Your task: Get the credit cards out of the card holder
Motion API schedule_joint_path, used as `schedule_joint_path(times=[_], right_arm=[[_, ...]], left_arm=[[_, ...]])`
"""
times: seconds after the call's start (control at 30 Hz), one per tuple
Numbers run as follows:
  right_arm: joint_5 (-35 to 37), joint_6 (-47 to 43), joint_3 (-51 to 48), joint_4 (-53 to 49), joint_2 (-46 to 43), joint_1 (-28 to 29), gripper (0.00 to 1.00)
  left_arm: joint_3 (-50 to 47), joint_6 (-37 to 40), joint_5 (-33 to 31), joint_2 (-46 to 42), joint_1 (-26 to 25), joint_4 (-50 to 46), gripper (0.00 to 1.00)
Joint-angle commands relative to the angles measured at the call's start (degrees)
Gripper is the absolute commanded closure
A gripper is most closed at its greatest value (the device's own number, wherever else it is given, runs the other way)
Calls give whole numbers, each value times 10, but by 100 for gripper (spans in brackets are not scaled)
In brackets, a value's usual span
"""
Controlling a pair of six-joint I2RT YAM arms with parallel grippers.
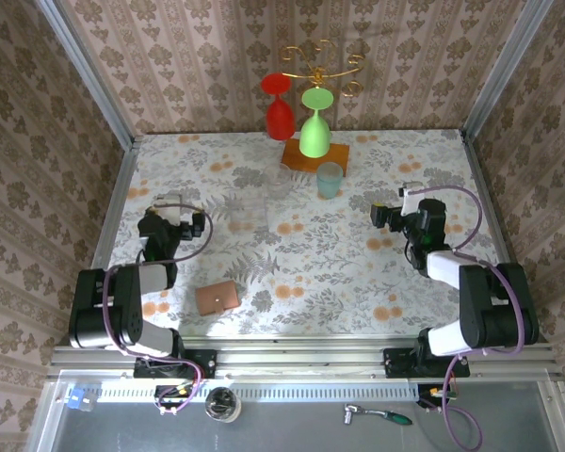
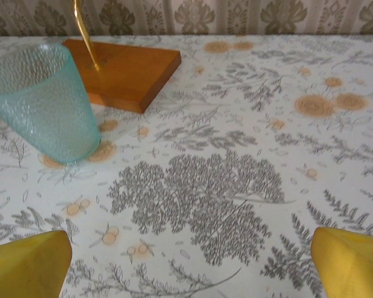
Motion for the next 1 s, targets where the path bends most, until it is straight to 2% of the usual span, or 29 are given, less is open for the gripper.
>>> schedule_joint_path(times=[0.0, 0.2, 0.3, 0.4, 0.57, 0.67, 0.83, 0.97], right_arm=[[29, 1, 12, -64, -40, 8, 0], [46, 13, 38, -168, -90, 14, 0], [51, 26, 51, -216, -111, 22, 0], [58, 37, 56, -249, -133, 30, 0], [61, 58, 56, -289, -172, 39, 0], [67, 64, 55, -311, -189, 45, 0], [66, 72, 49, -326, -202, 51, 0], [68, 69, 44, -334, -206, 52, 0]], left_arm=[[20, 3, -59, -31, -18, -73, 0], [67, 10, -119, -76, -55, -184, 0], [105, -21, -169, -88, -69, -256, 0], [150, -50, -179, -88, -77, -333, 0], [220, -118, -174, -70, -90, -441, 0], [266, -164, -139, -50, -91, -508, 0], [301, -254, -135, -19, -90, -571, 0], [326, -279, -93, 21, -87, -609, 0]])
